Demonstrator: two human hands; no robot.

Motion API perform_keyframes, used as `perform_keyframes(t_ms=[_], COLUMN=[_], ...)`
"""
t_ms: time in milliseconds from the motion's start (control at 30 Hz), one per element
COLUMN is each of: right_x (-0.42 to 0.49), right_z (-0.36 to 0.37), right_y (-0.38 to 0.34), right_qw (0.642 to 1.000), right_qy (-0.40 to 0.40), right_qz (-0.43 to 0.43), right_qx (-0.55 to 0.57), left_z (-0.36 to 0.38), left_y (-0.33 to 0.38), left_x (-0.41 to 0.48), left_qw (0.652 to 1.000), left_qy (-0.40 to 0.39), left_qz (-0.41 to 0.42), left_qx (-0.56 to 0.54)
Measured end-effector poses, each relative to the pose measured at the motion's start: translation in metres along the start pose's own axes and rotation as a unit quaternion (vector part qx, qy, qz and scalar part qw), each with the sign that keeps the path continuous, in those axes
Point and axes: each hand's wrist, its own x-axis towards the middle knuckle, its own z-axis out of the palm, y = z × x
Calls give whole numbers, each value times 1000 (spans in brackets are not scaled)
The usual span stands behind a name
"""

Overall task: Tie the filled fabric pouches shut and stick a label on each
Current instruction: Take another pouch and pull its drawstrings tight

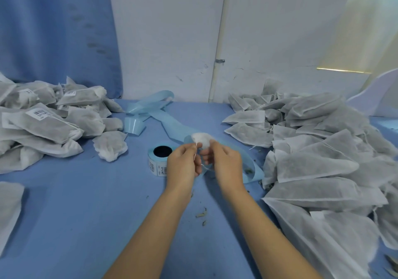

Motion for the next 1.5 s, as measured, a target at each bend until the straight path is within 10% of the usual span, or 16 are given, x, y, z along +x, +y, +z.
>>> perform_keyframes(t_ms=[167,1133,1300,1500], right_x=[-7,5,8,7], right_z=[3,-5,-16,-16], right_y=[-10,-7,-17,-23], right_qw=[969,926,942,996], right_qy=[-138,-110,-110,-35], right_qz=[110,246,214,85], right_qx=[170,263,232,3], left_z=[2,1,-5,-15], left_y=[-2,-13,-10,-1], left_x=[-2,-5,-2,-2], left_qw=[999,995,939,785], left_qy=[-30,-15,-6,-13], left_qz=[-1,23,167,261], left_qx=[-23,94,301,562])
